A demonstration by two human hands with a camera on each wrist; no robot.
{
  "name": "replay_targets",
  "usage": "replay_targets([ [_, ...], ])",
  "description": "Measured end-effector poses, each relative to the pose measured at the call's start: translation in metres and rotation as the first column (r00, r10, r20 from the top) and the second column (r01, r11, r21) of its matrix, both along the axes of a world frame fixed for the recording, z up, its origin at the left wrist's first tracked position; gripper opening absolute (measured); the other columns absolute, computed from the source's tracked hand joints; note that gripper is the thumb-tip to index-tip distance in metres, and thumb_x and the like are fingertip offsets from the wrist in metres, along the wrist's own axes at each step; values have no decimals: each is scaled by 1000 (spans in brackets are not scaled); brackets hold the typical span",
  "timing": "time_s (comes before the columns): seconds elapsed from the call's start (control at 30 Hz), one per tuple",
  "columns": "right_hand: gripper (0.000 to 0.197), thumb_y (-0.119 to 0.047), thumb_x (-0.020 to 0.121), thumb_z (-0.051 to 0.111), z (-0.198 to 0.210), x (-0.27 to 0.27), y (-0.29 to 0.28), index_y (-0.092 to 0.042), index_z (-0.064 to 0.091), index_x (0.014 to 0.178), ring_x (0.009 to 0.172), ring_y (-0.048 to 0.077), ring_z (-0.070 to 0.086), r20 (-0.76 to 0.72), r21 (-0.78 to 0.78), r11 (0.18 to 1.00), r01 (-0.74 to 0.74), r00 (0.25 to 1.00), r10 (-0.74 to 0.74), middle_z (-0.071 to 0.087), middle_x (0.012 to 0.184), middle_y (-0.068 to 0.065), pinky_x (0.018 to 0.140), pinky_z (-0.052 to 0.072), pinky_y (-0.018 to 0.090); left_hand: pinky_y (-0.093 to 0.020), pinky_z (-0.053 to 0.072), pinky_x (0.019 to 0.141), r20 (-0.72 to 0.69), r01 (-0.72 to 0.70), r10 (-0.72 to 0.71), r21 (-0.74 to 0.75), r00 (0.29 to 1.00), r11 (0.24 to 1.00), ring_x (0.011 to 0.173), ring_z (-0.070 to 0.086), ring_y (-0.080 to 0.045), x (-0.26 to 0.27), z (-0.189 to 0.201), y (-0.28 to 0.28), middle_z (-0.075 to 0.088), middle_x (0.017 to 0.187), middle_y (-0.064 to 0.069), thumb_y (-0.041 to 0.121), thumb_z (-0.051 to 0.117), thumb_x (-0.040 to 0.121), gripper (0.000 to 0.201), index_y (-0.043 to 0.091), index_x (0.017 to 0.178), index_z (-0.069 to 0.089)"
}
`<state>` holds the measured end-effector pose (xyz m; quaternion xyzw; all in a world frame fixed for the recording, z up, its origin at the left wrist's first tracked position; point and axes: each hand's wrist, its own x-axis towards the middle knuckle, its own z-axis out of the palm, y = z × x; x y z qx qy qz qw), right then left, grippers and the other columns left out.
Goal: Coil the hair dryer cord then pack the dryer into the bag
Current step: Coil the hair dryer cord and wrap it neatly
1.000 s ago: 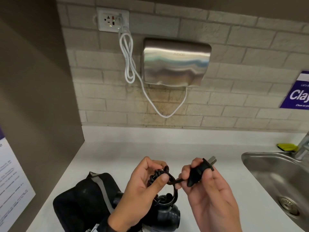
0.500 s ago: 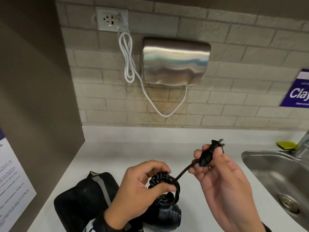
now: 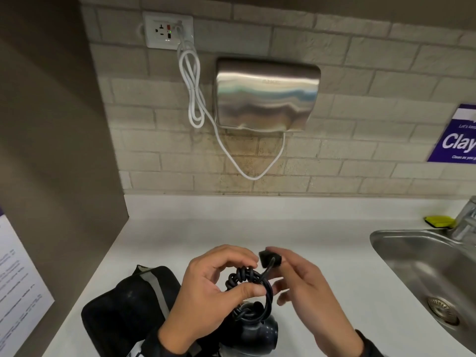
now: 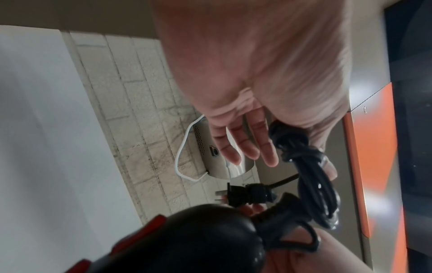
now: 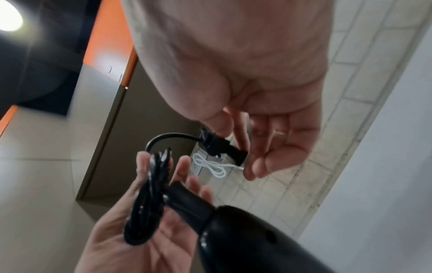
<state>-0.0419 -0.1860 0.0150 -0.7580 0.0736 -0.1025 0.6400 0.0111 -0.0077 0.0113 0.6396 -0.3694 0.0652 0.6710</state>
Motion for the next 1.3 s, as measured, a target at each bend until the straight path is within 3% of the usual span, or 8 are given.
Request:
replay_targets([
  [0.13, 26, -20, 92, 61, -8, -5, 0, -38, 65, 110, 95, 10, 65, 18, -224, 970, -90, 995, 97, 65, 114, -10, 80, 56, 29, -22, 52, 89, -38, 20, -20, -9, 999, 1000, 104, 70, -20, 2, 0, -1, 76, 101, 4, 36, 86, 68, 25, 29, 88, 74],
  [0.23, 22, -18, 90, 66, -5, -7, 4, -33, 66, 106, 100, 9, 66, 133, -241, 967, -79, 985, 113, 68, 110, -9, 81, 54, 25, -22, 51, 91, -55, 28, -28, -4, 998, 1000, 107, 69, -20, 2, 0, -2, 76, 105, 3, 35, 86, 67, 24, 29, 88, 75],
  [0.43, 20, -19, 90, 65, 0, -10, 10, -35, 63, 102, 76, 18, 66, 171, -19, 990, -140, 975, 142, 71, 76, 6, 78, 51, 36, -30, 54, 92, -149, 46, -46, -4, 988, 999, 106, 70, -25, 4, 0, -1, 76, 105, -2, 28, 85, 68, 24, 26, 88, 72],
  [0.63, 14, -20, 87, 66, -5, -11, 18, -26, 68, 100, 73, 48, 65, 149, 217, 972, -89, 987, 57, 72, 77, 23, 81, 50, 61, -30, 56, 84, -224, 60, -60, -8, 973, 998, 91, 72, -24, 4, 3, -1, 76, 94, -9, 26, 86, 65, 27, 22, 89, 74],
  [0.77, 30, -24, 77, 68, -6, -11, 23, -9, 66, 103, 74, 37, 66, 89, 333, 941, -59, 996, 31, 74, 81, 27, 84, 53, 54, -29, 58, 73, -271, 77, -83, -32, 959, 997, 86, 71, -22, 4, 4, 0, 75, 91, -12, 32, 89, 64, 34, 16, 90, 73],
  [0.9, 34, -25, 82, 73, -8, -12, 24, -4, 65, 108, 78, 33, 73, 45, 381, 918, -111, 994, 102, 75, 86, 25, 70, 57, 30, -29, 58, 70, -322, 103, -122, -76, 939, 992, 85, 72, -25, 4, 5, 2, 75, 90, -14, 39, 91, 58, 45, 11, 89, 73],
  [1.03, 41, -28, 78, 69, -10, -12, 24, -8, 65, 113, 89, 38, 73, 31, 398, 902, -165, 986, 166, 74, 94, 26, 79, 55, 34, -31, 58, 70, -369, 144, -172, -103, 914, 984, 82, 72, -26, 3, 6, 2, 75, 87, -10, 41, 91, 58, 52, 6, 90, 70],
  [1.3, 41, -38, 76, 72, -12, -16, 24, -12, 71, 108, 83, 28, 70, 102, 421, 873, -245, 970, 223, 74, 92, 23, 72, 54, 26, -23, 55, 70, -426, 94, -140, -126, 894, 988, 78, 69, -19, 3, 6, -2, 72, 85, -7, 44, 92, 57, 48, 11, 86, 72],
])
